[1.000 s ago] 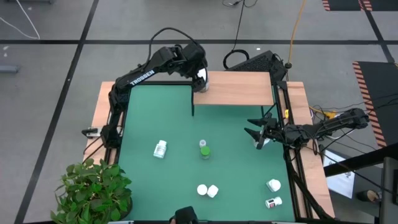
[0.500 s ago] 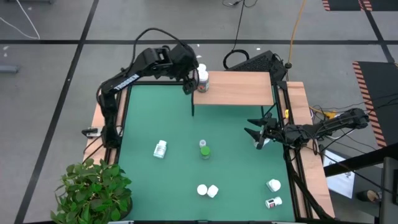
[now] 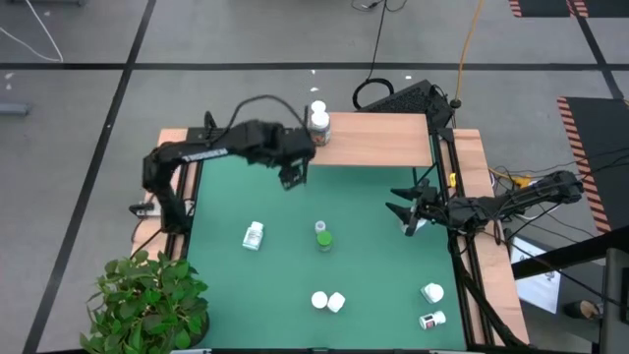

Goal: Pick and place medicine bottles onto shelf by color
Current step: Put the top blue and white pill bottle on the shelf

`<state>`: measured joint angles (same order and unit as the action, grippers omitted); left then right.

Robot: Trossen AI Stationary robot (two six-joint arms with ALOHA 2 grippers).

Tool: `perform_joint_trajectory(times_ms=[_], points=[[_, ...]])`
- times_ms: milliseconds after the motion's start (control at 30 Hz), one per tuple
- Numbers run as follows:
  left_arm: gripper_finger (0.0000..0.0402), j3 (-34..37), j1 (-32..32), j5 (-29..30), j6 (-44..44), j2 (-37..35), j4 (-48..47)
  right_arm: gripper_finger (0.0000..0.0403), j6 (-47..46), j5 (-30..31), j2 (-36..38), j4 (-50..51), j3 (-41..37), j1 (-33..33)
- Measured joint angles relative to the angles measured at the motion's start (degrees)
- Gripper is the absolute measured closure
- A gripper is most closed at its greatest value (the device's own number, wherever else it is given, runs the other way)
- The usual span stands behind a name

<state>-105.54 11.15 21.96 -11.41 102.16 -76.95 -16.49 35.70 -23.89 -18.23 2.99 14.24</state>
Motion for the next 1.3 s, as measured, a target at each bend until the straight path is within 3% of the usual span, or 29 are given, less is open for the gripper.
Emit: perform_joint_trajectory(times_ms=[267,567,967,1300], points=[[0.0071,25.57,-4.68,-0.26,-12.68,-12.59,14.20,0.0167,-0.83,0.02,-0.99,-0.58,-0.01,0.00],[0.0071,44.20,-6.81,-6.80,-26.86,-14.37,21.41,0.0167,-0.73,0.11,-1.04,-0.71,0.00,0.00],[0.0071,55.42,-11.40,-24.52,-33.65,-14.35,27.99,0.0167,-0.68,0.15,-1.06,-0.73,-0.01,0.00],[0.0071,55.83,-15.17,-26.58,-32.62,-14.35,32.87,0.0167,-1.01,0.18,-1.06,-0.74,-0.01,0.00]])
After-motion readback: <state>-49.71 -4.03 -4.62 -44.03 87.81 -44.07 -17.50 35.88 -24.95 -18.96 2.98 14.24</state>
